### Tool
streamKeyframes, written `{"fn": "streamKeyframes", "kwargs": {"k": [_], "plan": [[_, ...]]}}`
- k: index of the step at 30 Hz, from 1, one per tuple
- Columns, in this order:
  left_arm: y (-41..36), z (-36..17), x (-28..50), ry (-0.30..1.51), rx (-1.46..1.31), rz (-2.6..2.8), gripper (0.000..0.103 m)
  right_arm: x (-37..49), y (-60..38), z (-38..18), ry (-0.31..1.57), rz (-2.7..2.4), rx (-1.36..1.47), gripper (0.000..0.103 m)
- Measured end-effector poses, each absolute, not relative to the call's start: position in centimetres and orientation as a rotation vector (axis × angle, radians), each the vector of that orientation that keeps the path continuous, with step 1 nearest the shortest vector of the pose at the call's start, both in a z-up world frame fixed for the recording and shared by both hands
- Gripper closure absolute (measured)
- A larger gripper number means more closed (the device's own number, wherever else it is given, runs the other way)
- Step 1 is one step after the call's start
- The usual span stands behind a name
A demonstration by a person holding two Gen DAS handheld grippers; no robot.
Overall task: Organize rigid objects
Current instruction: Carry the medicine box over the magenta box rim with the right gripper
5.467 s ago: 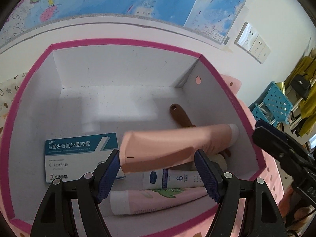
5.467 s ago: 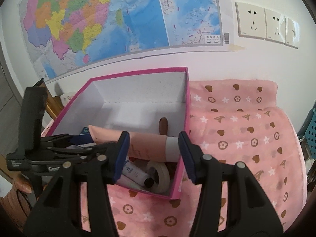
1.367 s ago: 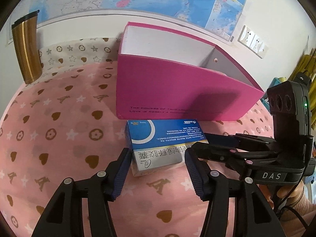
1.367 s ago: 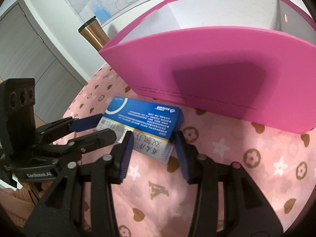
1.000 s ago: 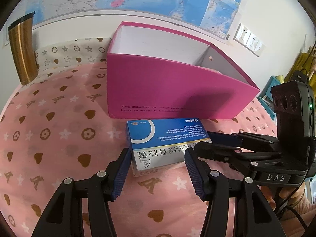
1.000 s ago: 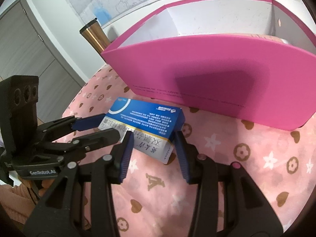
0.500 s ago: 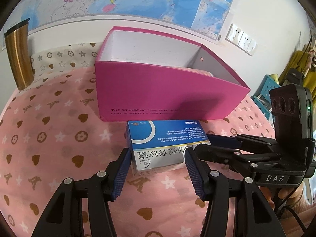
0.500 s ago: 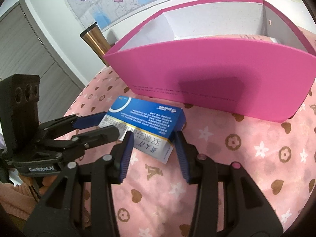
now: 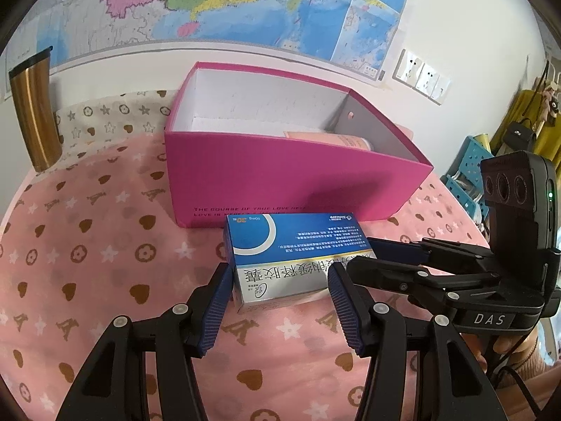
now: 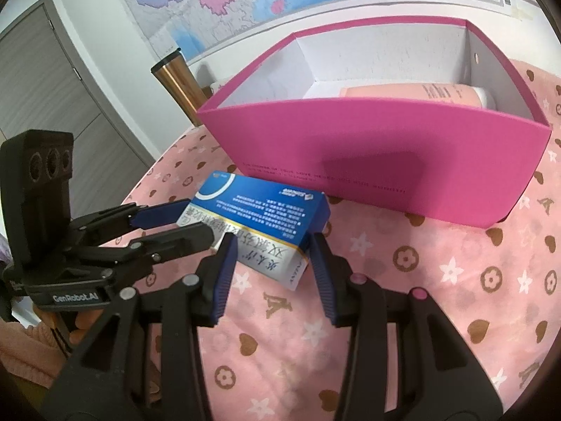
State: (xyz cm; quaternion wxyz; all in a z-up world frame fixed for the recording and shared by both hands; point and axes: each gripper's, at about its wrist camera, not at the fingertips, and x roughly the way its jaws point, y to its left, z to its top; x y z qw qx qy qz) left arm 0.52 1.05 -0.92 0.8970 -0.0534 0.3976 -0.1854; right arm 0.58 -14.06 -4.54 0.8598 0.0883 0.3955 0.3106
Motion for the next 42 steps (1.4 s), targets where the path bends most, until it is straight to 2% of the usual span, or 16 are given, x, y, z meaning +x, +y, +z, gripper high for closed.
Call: {"fn": "streamKeyframes", "kwargs": {"k": [42], "plan": [[0.8,1.2,-0.2,0.75,-0.102,-0.397,0.047,0.3,-15.0,-2.7,0.766,0.654,0.159,0.057]]}}
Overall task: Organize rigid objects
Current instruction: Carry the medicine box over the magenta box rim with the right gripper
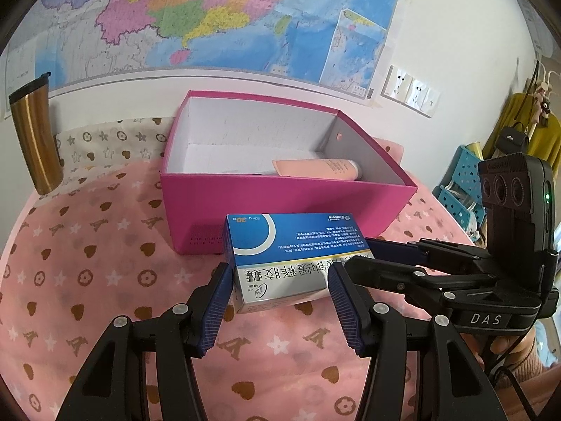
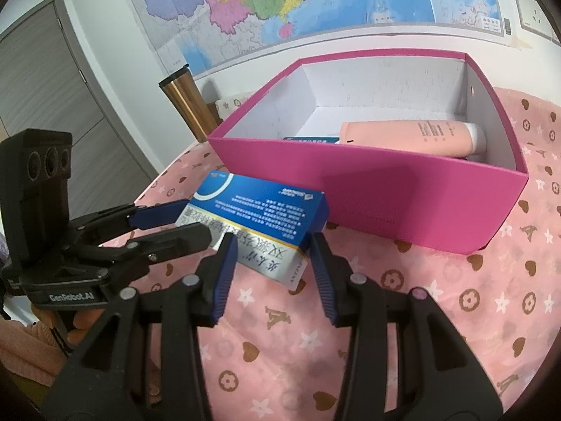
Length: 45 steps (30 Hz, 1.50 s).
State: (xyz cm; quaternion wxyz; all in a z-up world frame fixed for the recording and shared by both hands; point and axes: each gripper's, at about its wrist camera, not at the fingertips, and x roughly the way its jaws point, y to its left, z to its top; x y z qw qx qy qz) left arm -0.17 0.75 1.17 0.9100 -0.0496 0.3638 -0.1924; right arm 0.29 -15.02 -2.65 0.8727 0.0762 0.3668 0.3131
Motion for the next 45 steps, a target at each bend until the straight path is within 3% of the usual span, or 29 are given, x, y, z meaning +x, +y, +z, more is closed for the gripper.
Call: {"fn": "streamKeyframes", "kwargs": {"k": [45], "plan": [[0.3,3.0,0.5,0.679,-0.076,-0.405,0.047,1.0,-15.5,-0.5,0.692,0.64,0.135,0.057]]}}
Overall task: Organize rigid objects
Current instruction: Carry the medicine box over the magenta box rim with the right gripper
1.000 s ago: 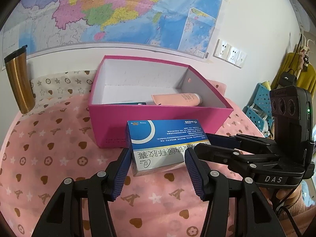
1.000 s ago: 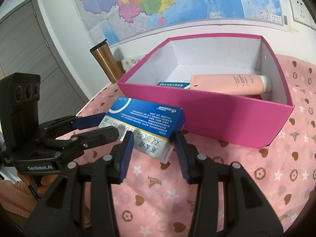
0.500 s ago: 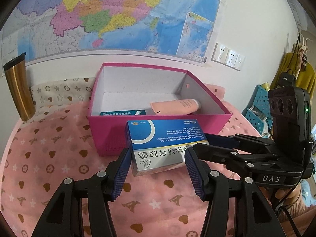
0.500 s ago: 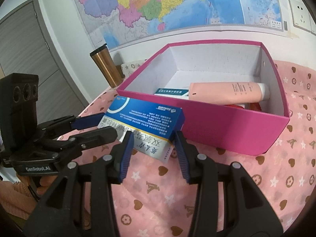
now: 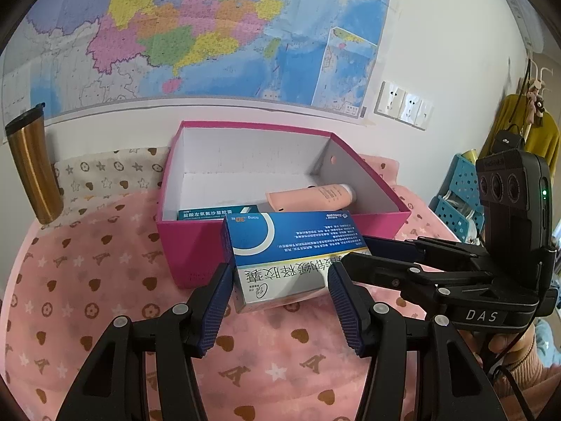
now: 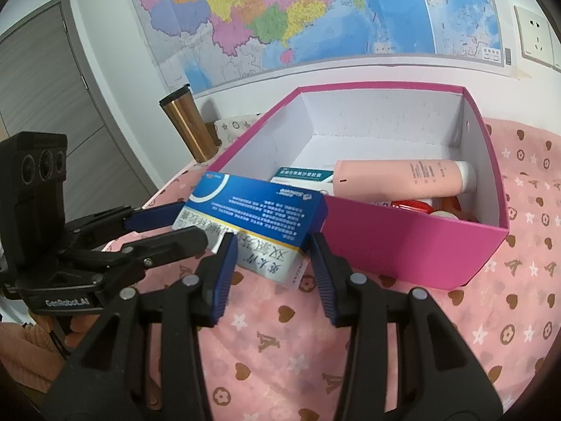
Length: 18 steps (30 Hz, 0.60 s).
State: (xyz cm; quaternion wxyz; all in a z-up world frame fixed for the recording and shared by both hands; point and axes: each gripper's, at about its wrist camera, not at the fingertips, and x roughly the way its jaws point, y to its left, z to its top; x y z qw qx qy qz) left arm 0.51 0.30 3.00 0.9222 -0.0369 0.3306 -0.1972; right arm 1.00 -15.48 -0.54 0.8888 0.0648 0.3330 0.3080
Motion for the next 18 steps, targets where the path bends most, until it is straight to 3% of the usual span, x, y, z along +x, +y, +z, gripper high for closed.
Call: {"fn": "streamKeyframes", "kwargs": {"k": [18], "plan": [[0.19,3.59,0.93,0.657,-0.072,-0.401,0.047,1.24,-15.68,0.02,0.673,0.637,0.126,0.057]]}}
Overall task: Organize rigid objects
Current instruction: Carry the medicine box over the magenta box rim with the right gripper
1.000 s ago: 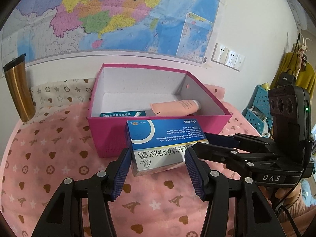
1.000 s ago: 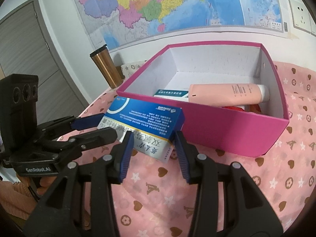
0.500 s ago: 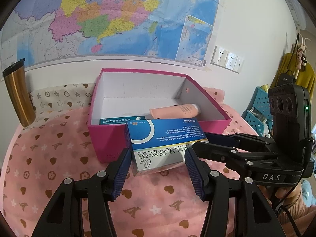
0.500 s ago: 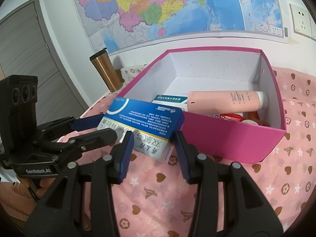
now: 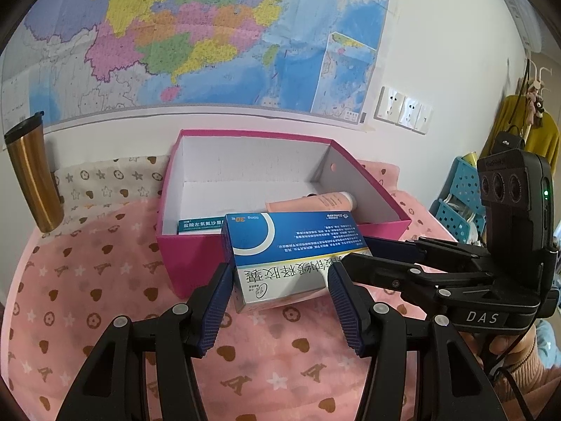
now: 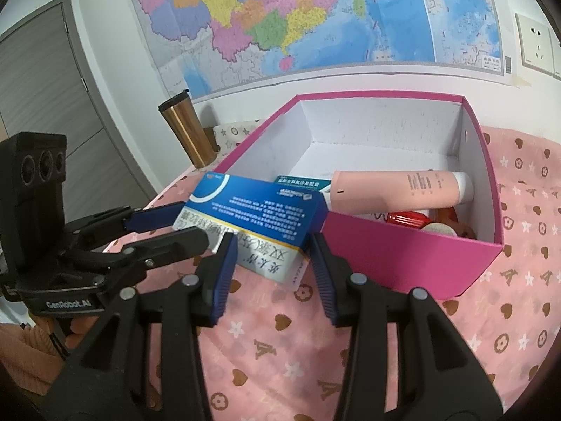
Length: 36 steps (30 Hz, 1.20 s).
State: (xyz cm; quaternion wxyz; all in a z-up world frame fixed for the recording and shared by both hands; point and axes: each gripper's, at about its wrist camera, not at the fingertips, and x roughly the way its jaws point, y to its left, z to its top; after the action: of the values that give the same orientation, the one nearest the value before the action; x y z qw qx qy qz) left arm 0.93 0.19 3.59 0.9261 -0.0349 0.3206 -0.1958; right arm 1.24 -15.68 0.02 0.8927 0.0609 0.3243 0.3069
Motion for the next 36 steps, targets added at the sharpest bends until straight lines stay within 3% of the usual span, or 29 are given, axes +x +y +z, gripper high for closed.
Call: {"fn": "streamKeyframes", "kwargs": {"k": [36], "plan": [[0.1,3.9,2.2,0.64,-0.064,-0.395,0.047,2.3,-16.0,1.2,0.655,0.628,0.105,0.057]]}}
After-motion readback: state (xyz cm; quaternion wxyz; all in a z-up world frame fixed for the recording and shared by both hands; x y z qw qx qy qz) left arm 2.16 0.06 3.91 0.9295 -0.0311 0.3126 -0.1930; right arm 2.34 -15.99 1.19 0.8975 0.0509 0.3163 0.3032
